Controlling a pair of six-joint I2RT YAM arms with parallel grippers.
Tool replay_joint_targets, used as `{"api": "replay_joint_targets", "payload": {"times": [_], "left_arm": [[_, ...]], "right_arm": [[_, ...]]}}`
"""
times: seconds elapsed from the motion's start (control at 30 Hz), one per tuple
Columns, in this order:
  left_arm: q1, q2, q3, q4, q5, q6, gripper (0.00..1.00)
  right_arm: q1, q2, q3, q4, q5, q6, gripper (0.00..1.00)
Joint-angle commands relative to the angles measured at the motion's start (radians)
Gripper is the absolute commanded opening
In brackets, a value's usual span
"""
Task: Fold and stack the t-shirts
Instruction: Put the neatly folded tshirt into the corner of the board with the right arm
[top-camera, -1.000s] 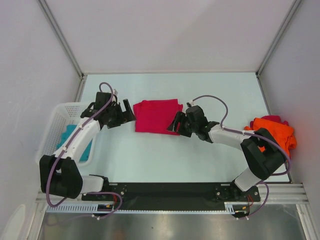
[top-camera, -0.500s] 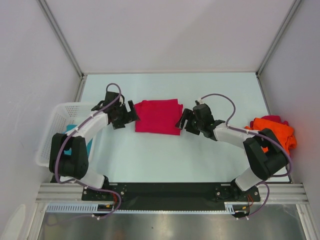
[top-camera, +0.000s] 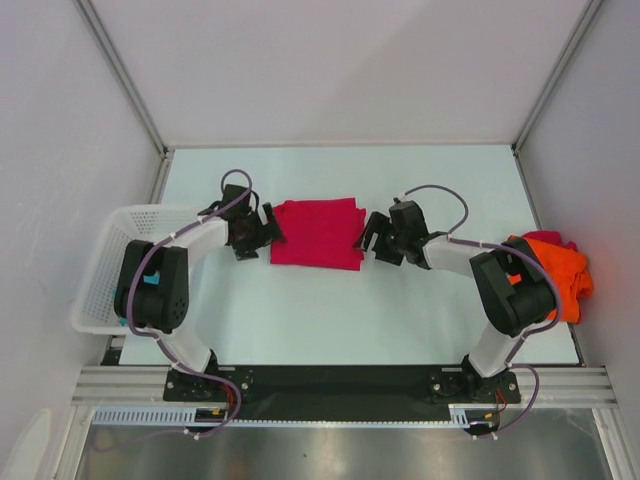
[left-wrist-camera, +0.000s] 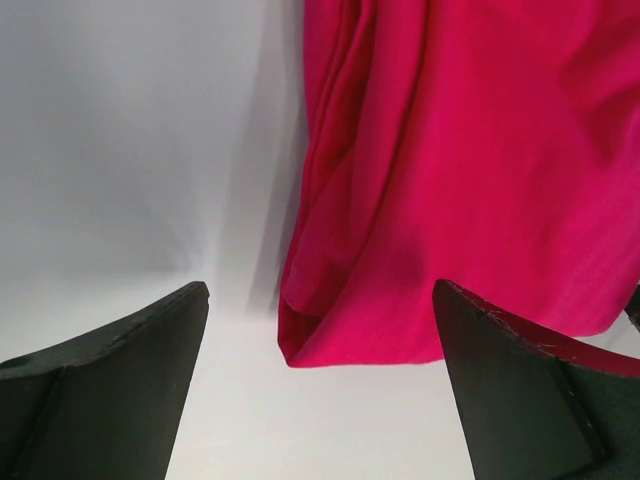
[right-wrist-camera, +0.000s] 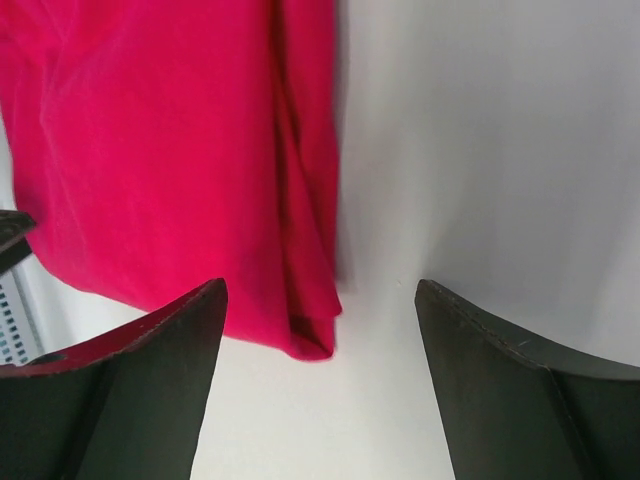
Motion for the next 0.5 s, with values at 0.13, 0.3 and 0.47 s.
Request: {"api": "replay_joint_targets", "payload": {"times": [0.13,0.3,0.47], "left_arm": [[-0.007,0.063,0.084,0.039,-0.022,-0.010,1.00],[-0.007,0.111,0.130,0.028,-0.035,-0.005,1.00],[-0.007,0.178,0.152,0.063,-0.001,-0.034,0.99]], "right_arm": [[0.000,0.126,0.109,0.032,-0.034,-0.009,0.83],[0.000,0.195,0.161,0.026,-0.044,-0.009,0.83],[0.000,0.249,0.199,0.024,-0.058,-0.006,0.83]]}}
